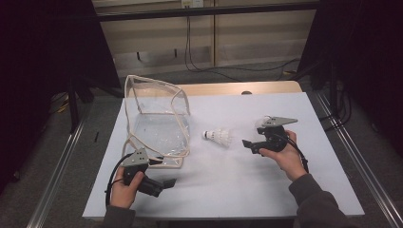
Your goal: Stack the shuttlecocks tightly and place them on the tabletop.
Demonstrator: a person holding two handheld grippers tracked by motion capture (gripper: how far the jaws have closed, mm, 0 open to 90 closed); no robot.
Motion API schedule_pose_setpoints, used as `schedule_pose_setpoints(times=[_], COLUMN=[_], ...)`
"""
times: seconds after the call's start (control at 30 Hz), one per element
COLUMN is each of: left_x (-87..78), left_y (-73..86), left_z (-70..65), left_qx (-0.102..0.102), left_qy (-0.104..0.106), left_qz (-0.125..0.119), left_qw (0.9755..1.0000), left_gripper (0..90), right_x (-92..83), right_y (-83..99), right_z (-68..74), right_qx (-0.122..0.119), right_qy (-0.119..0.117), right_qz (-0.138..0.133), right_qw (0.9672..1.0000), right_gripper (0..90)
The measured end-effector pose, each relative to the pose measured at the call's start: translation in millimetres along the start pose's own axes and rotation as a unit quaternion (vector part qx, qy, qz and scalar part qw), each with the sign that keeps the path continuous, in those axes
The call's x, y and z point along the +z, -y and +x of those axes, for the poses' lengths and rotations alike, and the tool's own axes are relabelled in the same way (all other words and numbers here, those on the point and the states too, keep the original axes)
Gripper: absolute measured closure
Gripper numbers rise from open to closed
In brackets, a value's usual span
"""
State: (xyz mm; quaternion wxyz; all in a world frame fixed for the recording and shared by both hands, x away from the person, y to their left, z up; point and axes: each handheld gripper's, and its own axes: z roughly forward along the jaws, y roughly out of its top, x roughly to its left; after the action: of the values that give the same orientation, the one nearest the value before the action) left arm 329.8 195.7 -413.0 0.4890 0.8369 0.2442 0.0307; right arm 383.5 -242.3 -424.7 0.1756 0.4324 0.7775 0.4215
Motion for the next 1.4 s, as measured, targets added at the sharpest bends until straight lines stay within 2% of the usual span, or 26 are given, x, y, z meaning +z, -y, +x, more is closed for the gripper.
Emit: schedule_pose_setpoints(times=[0.33, 0.67, 1.03, 1.3, 1.4], left_x=[0.2, 0.7, 0.6, 0.6, 0.5], left_y=[-0.4, -0.4, -0.4, -0.3, -0.4], left_z=[-0.1, -0.2, -0.5, -0.3, -0.2], left_qx=[0.002, 0.004, 0.003, 0.004, 0.004], left_qy=[-0.001, -0.001, 0.0, 0.0, 0.0], left_qz=[0.0, 0.0, 0.001, 0.0, 0.001], left_qw=[1.0, 1.0, 1.0, 1.0, 1.0], left_gripper=[2.8, 2.8, 2.8, 2.8, 2.8], right_x=[-9.6, -15.1, -19.7, -17.6, -17.4], right_y=[1.5, 6.7, 3.5, 5.0, 5.7], right_z=[-6.5, -16.4, -26.7, -34.3, -37.7], right_qx=[0.002, 0.017, 0.016, 0.038, 0.041], right_qy=[0.015, 0.034, 0.051, 0.058, 0.069], right_qz=[-0.002, 0.002, 0.005, 0.01, 0.011], right_qw=[0.9999, 0.9993, 0.9985, 0.9975, 0.9967], right_gripper=[14.8, 11.8, 10.1, 3.9, 4.6])
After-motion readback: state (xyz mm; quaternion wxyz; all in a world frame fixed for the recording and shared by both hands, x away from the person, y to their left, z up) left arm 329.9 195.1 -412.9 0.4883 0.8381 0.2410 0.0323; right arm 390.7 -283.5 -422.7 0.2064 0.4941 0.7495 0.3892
